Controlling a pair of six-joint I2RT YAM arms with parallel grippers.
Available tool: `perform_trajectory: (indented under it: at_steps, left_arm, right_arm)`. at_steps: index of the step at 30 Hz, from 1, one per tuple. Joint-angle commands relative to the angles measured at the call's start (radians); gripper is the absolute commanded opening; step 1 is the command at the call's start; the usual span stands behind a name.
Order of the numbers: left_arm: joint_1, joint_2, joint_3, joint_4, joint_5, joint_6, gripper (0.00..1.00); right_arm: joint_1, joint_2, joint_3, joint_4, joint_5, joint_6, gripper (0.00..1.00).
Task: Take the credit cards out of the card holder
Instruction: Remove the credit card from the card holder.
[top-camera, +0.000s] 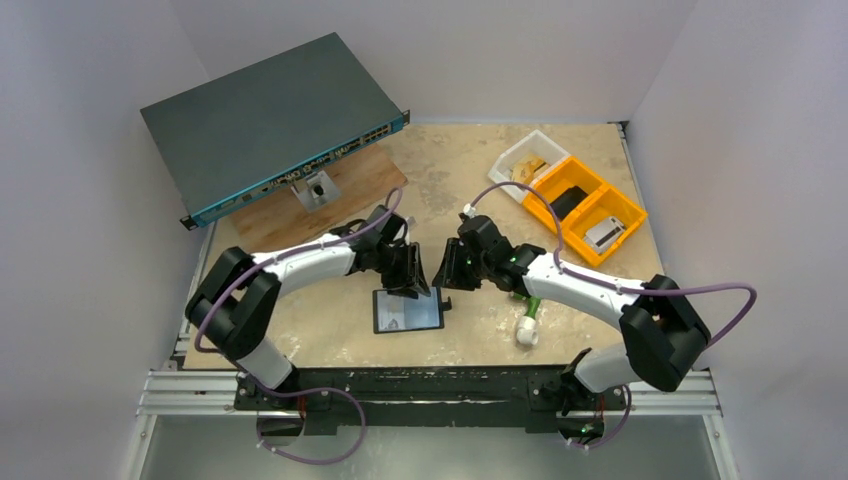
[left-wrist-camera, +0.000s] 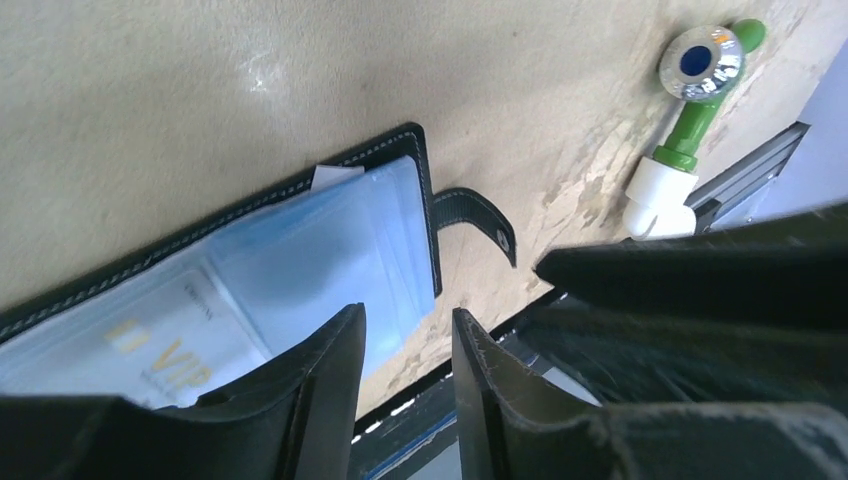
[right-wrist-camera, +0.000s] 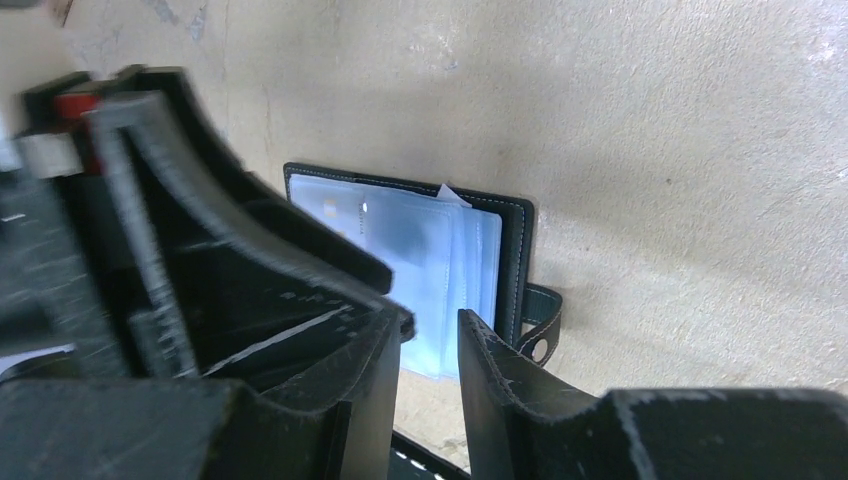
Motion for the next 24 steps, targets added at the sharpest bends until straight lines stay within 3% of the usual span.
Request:
perform_trajectory:
  at_steps: [1, 7, 18, 24]
  left_arm:
    - [-0.001, -0.152, 0.036, -0.091, -0.089, 0.035, 0.38]
    - [0.015, -0.221, -0.020, -0.205, -0.212, 0.053, 0.35]
    - [0.046, -0.257, -0.154, -0.214, -0.300, -0.004, 0.07]
    - [0.116, -0.278, -0.195, -0.189, -0.285, -0.002, 0.05]
  right_arm:
    - [0.005, -0.023, 0.003, 0.017, 0.008, -0.017, 0.28]
    - [0.012, 0.001, 0.013, 0.035, -0.010, -0.014, 0.28]
    - [0.121, 0.145, 0.114, 0.096, -0.053, -0.008, 0.26]
    - [0.160, 0.270, 0.168, 0.163, -0.110, 0.021, 0.19]
